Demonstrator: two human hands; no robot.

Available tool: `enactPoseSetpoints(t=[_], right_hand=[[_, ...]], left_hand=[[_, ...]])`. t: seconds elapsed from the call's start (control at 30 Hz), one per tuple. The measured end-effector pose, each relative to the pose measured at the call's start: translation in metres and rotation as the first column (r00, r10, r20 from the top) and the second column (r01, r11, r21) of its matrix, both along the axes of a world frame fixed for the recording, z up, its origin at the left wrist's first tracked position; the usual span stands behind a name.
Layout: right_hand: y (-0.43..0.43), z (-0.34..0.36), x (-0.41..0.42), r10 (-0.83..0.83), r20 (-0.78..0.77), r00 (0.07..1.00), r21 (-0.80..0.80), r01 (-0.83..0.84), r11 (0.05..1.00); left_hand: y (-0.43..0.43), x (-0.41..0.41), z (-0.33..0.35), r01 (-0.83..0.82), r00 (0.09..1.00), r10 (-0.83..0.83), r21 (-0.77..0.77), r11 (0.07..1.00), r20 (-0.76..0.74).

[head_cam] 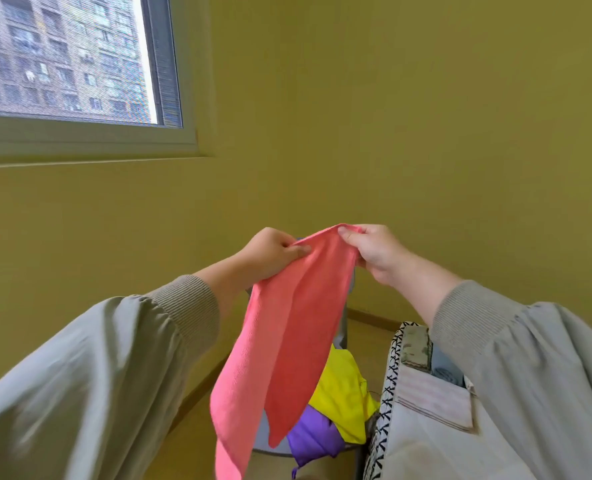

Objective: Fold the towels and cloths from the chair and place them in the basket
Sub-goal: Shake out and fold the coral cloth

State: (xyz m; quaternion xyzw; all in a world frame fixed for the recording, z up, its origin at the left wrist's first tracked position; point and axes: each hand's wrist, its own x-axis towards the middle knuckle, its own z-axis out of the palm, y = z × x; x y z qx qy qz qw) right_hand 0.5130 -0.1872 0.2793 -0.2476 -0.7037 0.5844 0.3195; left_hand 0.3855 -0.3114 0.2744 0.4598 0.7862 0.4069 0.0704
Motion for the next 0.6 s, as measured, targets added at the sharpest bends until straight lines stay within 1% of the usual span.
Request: enactPoseSetpoints(t=[0.07,0.13,0.2,0.27,0.3,0.4,0.43,0.47,0.5,0.57,0.6], right_hand=[[0.005,0.000,-0.002,-0.101,-0.045,0.994,0.006,0.102,0.995],[0.008,0.000,-0.001,-0.200,-0.052,0.978,0.052,0.203,0.978],[0.011,0.000,0.002,-0.303,-0.059,0.951,0.150,0.309,0.939],[0.016,0.000,0.005,-0.385,-0.067,0.921,0.201,0.390,0.899],[0.019,-0.001,0.007,-0.416,-0.060,0.908,0.205,0.419,0.885],[0.027,-0.003,0.015,-0.495,-0.029,0.868,0.200,0.491,0.848],[0.029,-0.002,0.019,-0.515,-0.024,0.857,0.203,0.509,0.836],[0.032,-0.002,0.023,-0.532,-0.017,0.846,0.218,0.523,0.824],[0.034,-0.001,0.027,-0.547,-0.008,0.837,0.236,0.533,0.812],[0.037,0.003,0.041,-0.576,-0.008,0.818,0.270,0.556,0.786],[0.038,0.006,0.046,-0.588,-0.013,0.809,0.279,0.567,0.775]], left_hand=[[-0.004,-0.003,0.001,0.004,0.994,-0.026,-0.201,0.980,-0.108],[-0.007,-0.007,0.000,-0.053,0.980,-0.020,-0.353,0.934,-0.200],[-0.009,-0.012,-0.001,-0.152,0.952,0.022,-0.408,0.900,-0.305],[-0.012,-0.020,-0.002,-0.247,0.919,0.065,-0.441,0.863,-0.388],[-0.014,-0.022,-0.002,-0.280,0.913,0.079,-0.473,0.835,-0.400],[-0.018,-0.032,-0.011,-0.312,0.934,0.140,-0.565,0.764,-0.327],[-0.018,-0.033,-0.013,-0.340,0.929,0.181,-0.548,0.764,-0.323],[-0.018,-0.034,-0.015,-0.376,0.919,0.248,-0.485,0.790,-0.308],[-0.017,-0.035,-0.016,-0.403,0.911,0.321,-0.388,0.829,-0.260],[-0.012,-0.031,-0.015,-0.401,0.916,0.392,-0.163,0.902,-0.086],[-0.009,-0.028,-0.015,-0.380,0.924,0.382,-0.058,0.923,0.030]])
